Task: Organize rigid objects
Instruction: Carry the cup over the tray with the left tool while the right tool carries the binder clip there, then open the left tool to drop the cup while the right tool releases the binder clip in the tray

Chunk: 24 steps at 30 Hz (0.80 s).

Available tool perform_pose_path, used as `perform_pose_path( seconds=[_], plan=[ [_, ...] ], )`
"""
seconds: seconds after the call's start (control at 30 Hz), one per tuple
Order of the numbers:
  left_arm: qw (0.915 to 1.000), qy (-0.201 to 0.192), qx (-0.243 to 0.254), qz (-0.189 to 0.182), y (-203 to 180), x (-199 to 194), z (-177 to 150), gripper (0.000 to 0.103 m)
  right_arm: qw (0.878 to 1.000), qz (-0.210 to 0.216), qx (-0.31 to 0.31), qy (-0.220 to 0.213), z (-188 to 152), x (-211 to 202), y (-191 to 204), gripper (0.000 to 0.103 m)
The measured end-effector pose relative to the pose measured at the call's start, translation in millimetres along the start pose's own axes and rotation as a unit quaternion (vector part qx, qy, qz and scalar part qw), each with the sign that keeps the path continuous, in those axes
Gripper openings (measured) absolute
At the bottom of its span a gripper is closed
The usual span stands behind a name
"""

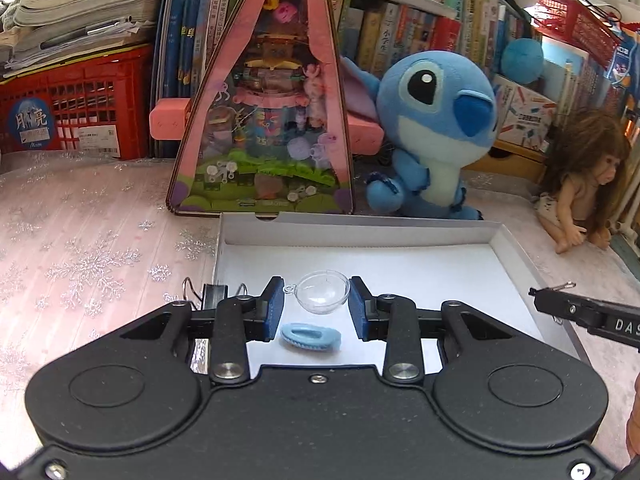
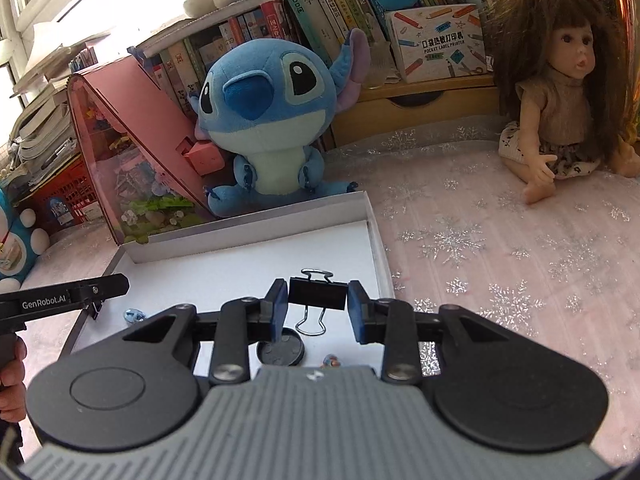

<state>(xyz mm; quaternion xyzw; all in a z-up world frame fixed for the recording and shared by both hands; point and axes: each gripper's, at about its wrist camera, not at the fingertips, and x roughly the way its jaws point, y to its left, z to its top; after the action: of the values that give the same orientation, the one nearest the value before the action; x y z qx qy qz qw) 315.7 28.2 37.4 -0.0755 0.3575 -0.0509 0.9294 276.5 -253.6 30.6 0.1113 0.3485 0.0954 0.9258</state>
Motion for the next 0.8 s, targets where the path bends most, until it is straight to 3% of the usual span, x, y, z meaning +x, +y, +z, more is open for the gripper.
perform_pose_path(
  seconds=[0.3,0.8],
  plan=[
    [0.9997,0.021,0.005,0.014,-4.3,28.2,0.7,0.033,1.000,-0.008,-0.008,0.016,-0.5,22.6,0.5,0.037],
    [0.9991,0.036,0.019,0.014,-10.1,42.1,-6.4,0.033,0.998,-0.018,-0.046,0.031,-7.6,35.6,9.7,0.037]
  ],
)
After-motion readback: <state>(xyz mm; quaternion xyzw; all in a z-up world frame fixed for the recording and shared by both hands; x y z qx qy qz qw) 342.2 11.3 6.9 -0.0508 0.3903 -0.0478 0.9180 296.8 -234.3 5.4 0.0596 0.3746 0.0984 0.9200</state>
